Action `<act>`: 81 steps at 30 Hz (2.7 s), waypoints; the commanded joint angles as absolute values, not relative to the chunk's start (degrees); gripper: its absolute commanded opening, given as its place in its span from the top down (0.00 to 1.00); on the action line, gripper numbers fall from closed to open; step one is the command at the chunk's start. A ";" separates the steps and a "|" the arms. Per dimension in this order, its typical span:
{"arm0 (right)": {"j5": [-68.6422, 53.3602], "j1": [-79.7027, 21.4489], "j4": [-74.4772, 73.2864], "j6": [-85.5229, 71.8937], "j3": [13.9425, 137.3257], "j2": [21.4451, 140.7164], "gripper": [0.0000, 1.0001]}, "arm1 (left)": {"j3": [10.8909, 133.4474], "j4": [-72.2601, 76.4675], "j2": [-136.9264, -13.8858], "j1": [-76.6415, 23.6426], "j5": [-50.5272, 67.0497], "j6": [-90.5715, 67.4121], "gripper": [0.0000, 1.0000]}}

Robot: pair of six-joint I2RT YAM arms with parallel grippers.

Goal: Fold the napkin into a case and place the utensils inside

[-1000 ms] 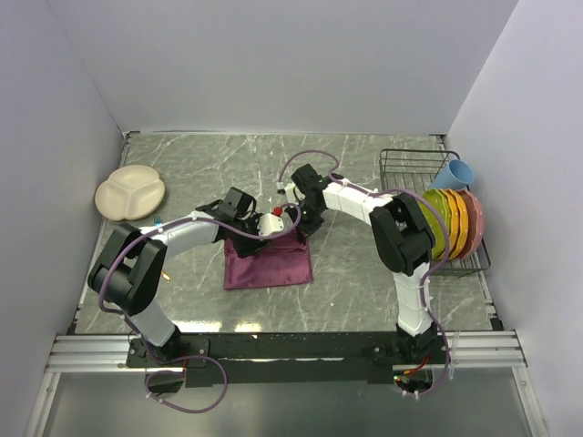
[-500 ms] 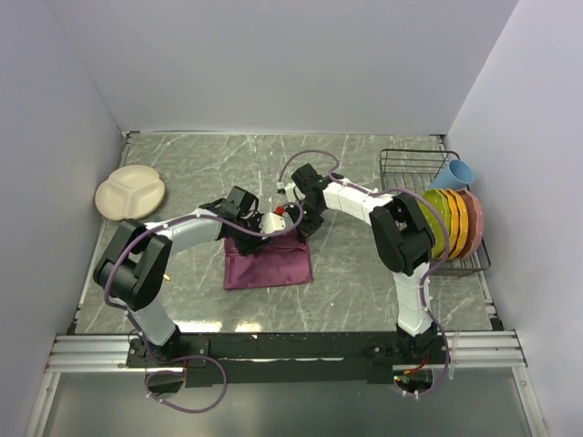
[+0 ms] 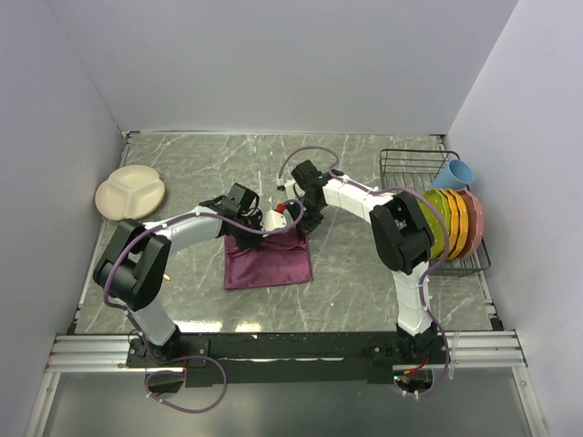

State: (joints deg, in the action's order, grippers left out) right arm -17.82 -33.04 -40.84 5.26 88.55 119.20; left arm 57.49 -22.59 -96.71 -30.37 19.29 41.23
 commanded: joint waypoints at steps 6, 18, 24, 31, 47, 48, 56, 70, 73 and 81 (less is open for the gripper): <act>-18.28 -31.20 -45.26 7.38 93.60 118.92 1.00 | 61.35 -28.29 -95.18 -31.46 23.91 41.49 0.88; -22.59 -31.64 -46.14 5.01 89.13 118.30 1.00 | 59.86 -29.27 -95.98 -33.48 23.56 39.73 0.87; -22.41 -31.73 -46.14 4.48 87.45 117.77 1.00 | 58.36 -28.66 -97.12 -34.10 22.42 38.41 0.87; -22.42 -32.25 -45.44 2.73 85.78 118.12 1.00 | 57.04 -28.04 -97.74 -34.10 21.00 36.74 0.77; -20.65 -32.34 -39.55 0.09 81.91 118.04 1.00 | 52.83 -4.63 -89.02 -16.52 55.01 -12.26 0.57; -21.44 -32.43 -39.38 -1.57 81.91 117.69 1.00 | 52.56 -1.79 -89.99 -16.78 54.41 -19.35 0.59; -25.22 -32.34 -39.99 -5.89 82.88 113.21 1.00 | 53.17 7.47 -100.10 -17.40 52.56 -35.50 0.77; -26.37 -32.34 -41.84 -6.59 80.60 113.99 1.00 | 57.22 15.11 -109.68 -23.90 50.54 -44.64 0.85; -25.93 -31.99 -41.31 -6.33 79.98 114.52 1.00 | 58.53 14.24 -111.79 -24.69 49.40 -44.13 0.86; -26.72 -31.55 -42.00 -5.89 80.24 114.09 0.95 | 60.03 10.20 -117.50 -25.40 46.50 -39.47 0.88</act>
